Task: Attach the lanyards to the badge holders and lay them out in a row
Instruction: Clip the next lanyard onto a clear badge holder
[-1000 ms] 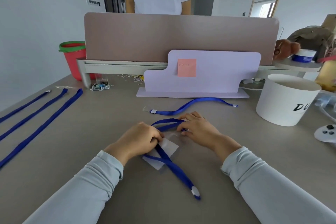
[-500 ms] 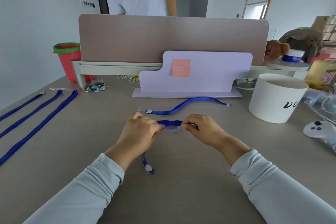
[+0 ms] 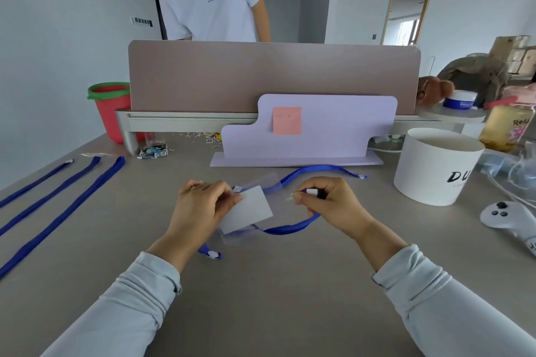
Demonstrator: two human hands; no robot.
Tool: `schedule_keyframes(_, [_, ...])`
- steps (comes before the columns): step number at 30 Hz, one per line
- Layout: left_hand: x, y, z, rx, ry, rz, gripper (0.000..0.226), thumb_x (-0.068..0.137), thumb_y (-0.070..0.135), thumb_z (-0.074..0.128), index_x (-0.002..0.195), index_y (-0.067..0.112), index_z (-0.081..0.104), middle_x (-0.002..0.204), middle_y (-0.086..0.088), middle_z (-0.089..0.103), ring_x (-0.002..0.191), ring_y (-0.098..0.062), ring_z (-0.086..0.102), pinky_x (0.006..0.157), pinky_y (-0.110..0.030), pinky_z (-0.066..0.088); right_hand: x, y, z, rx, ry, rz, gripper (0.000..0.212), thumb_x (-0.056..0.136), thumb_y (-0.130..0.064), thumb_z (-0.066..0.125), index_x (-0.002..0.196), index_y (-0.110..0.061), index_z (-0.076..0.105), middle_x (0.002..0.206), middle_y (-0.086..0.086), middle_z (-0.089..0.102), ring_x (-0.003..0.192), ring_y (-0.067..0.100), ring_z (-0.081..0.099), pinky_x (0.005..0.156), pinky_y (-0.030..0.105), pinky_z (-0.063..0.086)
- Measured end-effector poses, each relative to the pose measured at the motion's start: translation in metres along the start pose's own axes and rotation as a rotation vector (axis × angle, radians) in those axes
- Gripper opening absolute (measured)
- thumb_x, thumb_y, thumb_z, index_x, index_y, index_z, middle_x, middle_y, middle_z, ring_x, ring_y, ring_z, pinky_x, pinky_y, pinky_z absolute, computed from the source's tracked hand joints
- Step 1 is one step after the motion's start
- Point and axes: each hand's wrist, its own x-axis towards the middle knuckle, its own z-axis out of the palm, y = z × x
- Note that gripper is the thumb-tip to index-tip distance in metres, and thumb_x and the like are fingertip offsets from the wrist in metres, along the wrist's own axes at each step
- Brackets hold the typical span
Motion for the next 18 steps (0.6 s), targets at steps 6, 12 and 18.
schedule_keyframes(6, [-0.005,-0.007,0.010,-0.002,-0.131,-0.030,0.053,0.081,0.072,0.018,0.066,0.027,0.042,0.045,0.012,0.039,0.045,0.000,0.038,0.075,-0.024,0.026,-0.002,-0.001,0.001,-0.016,-0.107,0.024,0.022,0.087,-0.003,0.056,0.070,-0.014,0.065,0.063,-0.008,0.064,0.052,0.005,0.052,0.057,0.018,0.043])
schedule_keyframes(12, [-0.010,-0.002,0.014,-0.107,-0.098,-0.125,0.044,0.080,0.061,0.032,0.072,0.021,0.048,0.060,0.014,0.044,0.055,-0.009,0.045,0.050,-0.020,0.029,-0.003,0.003,0.004,-0.040,-0.161,0.090,0.023,0.087,-0.006,0.055,0.069,-0.016,0.063,0.062,0.001,0.061,0.055,0.011,0.050,0.061,0.028,0.042])
schedule_keyframes(18, [-0.010,0.015,0.021,0.061,0.084,0.123,0.026,0.082,0.038,0.049,0.100,0.021,0.058,0.098,0.001,0.054,0.086,-0.020,0.052,0.075,-0.030,0.039,-0.003,0.005,0.013,-0.015,-0.084,0.144,0.011,0.087,-0.010,0.059,0.079,-0.010,0.066,0.062,-0.005,0.063,0.053,0.003,0.055,0.057,0.022,0.043])
